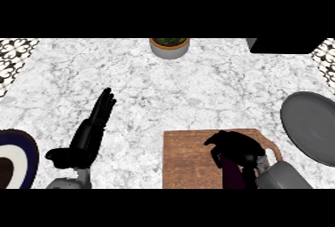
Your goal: Pick the eggplant from the cutting board and place it in the pan
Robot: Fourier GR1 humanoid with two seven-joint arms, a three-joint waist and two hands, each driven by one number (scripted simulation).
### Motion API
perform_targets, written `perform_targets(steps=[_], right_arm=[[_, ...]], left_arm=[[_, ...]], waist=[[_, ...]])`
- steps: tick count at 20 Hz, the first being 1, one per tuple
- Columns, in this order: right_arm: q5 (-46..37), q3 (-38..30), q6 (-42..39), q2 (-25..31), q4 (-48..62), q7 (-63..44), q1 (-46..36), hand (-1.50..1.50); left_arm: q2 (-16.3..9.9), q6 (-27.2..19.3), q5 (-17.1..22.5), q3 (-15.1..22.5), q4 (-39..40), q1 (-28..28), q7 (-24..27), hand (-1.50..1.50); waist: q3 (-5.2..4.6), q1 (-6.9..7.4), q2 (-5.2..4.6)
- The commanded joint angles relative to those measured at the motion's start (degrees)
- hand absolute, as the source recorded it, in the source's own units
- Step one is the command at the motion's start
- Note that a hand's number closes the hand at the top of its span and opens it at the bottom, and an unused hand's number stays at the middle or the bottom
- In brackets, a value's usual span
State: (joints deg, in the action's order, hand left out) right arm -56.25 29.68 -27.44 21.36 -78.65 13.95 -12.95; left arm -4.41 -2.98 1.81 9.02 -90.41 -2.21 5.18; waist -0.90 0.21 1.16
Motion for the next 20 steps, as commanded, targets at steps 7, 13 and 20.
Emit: perform_targets(steps=[7, 13, 20], right_arm=[[-0.52, -13.08, 13.60, -7.04, -5.29, -15.24, 5.84, 1.50], [-7.85, -20.72, 26.58, -13.16, -14.88, -35.14, 7.55, 1.50], [-15.69, -17.78, 33.36, -19.55, -32.96, -45.81, 13.48, 1.50]], left_arm=[[-0.40, 0.09, 0.64, -1.92, -0.01, 1.36, 0.70, 0.00], [-0.15, -0.45, -0.01, -1.65, 0.21, 2.17, 1.31, 0.00], [-0.45, 0.39, -0.95, -0.40, -1.10, 3.20, 2.30, 0.00]], waist=[[0.87, -2.23, -0.70], [0.77, -3.45, -0.28], [0.87, -1.34, -0.79]])
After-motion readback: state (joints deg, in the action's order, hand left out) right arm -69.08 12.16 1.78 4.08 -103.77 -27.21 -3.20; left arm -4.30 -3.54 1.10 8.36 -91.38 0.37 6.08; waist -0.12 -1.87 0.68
